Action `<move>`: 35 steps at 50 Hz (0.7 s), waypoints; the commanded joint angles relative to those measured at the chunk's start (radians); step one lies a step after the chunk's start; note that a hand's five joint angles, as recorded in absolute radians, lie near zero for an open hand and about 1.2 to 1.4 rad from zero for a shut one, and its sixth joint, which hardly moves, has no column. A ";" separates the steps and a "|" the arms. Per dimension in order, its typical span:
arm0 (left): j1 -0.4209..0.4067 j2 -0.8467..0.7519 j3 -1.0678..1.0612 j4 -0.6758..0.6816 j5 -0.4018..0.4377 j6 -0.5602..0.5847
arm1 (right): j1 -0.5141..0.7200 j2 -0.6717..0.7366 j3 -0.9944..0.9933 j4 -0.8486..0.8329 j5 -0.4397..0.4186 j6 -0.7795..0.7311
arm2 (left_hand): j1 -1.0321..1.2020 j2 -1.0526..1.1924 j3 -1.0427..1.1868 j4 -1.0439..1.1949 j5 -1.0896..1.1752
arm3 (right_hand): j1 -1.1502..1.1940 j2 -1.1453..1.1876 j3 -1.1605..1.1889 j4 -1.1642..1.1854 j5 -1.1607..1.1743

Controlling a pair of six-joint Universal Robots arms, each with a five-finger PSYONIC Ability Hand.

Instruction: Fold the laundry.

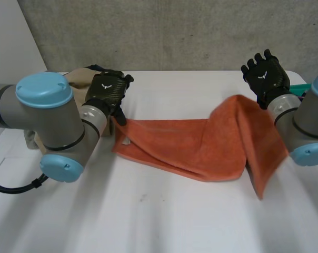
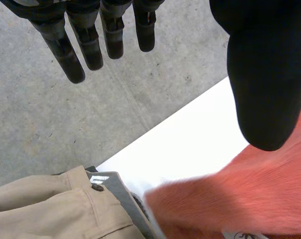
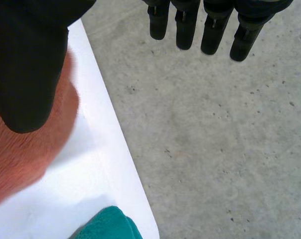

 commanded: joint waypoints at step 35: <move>0.078 -0.108 -0.196 0.045 0.146 0.257 | -0.160 -0.286 0.497 0.274 -0.220 0.073 | 0.512 0.486 0.483 0.491 0.495 | -0.054 -0.053 -0.056 -0.064 -0.057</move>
